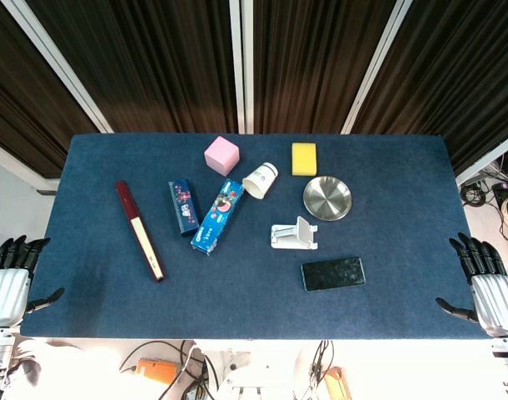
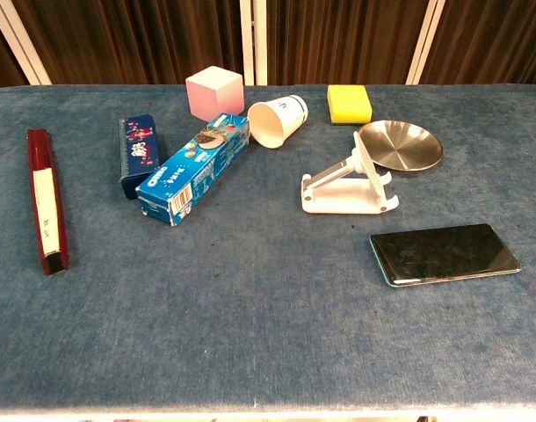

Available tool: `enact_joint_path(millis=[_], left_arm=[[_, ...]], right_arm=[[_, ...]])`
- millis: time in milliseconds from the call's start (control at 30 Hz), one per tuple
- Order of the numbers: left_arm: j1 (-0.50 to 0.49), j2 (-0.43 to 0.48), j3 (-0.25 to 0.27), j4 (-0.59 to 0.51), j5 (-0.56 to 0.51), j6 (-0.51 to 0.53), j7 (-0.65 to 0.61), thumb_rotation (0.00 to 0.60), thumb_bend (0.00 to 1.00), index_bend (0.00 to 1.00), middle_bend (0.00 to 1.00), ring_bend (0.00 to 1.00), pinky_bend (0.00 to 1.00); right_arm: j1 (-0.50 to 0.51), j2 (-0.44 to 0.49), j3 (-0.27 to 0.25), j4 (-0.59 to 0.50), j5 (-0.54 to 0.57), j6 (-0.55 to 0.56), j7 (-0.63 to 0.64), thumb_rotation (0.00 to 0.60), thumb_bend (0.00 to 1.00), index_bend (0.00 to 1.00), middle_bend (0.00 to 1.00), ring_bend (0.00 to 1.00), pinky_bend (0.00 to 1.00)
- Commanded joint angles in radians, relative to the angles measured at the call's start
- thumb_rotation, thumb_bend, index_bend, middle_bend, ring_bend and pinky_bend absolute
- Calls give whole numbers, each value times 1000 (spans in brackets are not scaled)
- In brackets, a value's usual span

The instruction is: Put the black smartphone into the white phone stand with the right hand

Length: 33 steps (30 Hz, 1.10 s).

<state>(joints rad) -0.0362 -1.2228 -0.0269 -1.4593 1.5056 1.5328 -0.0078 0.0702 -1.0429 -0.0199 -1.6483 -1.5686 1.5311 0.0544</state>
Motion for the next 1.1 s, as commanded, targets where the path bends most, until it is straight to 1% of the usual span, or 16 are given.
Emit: enact_joint_path(millis=[33,200,333,433,567,633,667,733,767,967,1100], left_arm=[[-3,-1,-2,-1,-4,-6,1,600,65,130,158,47,0],[-4,1,0,-7,5,-3,10,600,64,130,158,47,0],[-6,-5,-2,-11,11,2,8,600,64,130,158,47,0],[-11,-8,0,-9,20,-1,8,600,65,130,158,47,0],[-13,-8,3,-4,26,-2,8,600,64,130,157,48,0],[-12,-8,2,-1,25,0,4,600,64,130,158,48,0],[-11,-9,2,2,22,-1,1,600,65,130,158,48,0],[-11,-11,2,7,19,-3,-4,600,64,130,158,48,0],[-11,-11,3,10,18,-4,-6,600,65,130,157,49,0],[-11,-17,3,25,14,-9,-18,600,65,130,158,49,0],[-12,-22,4,35,11,-15,-24,600,64,130,157,49,0]], right_arm=[[9,-10,8,6,1,-12,-5,600,184,0,57,0,63],[26,-29,5,7,-15,-49,-35,600,184,0,57,0,64],[67,-67,-5,-13,-12,-145,-106,600,184,7,57,0,64],[117,-107,6,-31,43,-261,-180,600,184,38,58,0,64],[191,-168,21,-55,147,-421,-318,600,185,47,58,0,66],[218,-192,33,-65,191,-466,-367,600,184,97,53,0,66],[234,-208,42,-72,220,-487,-397,600,184,141,42,0,66],[259,-235,56,-82,259,-511,-448,600,184,207,16,0,65],[269,-244,61,-86,277,-520,-469,600,184,218,12,0,65],[336,-298,79,-107,382,-573,-589,600,184,224,12,0,69],[367,-336,86,-105,429,-582,-628,600,184,217,12,0,70]])
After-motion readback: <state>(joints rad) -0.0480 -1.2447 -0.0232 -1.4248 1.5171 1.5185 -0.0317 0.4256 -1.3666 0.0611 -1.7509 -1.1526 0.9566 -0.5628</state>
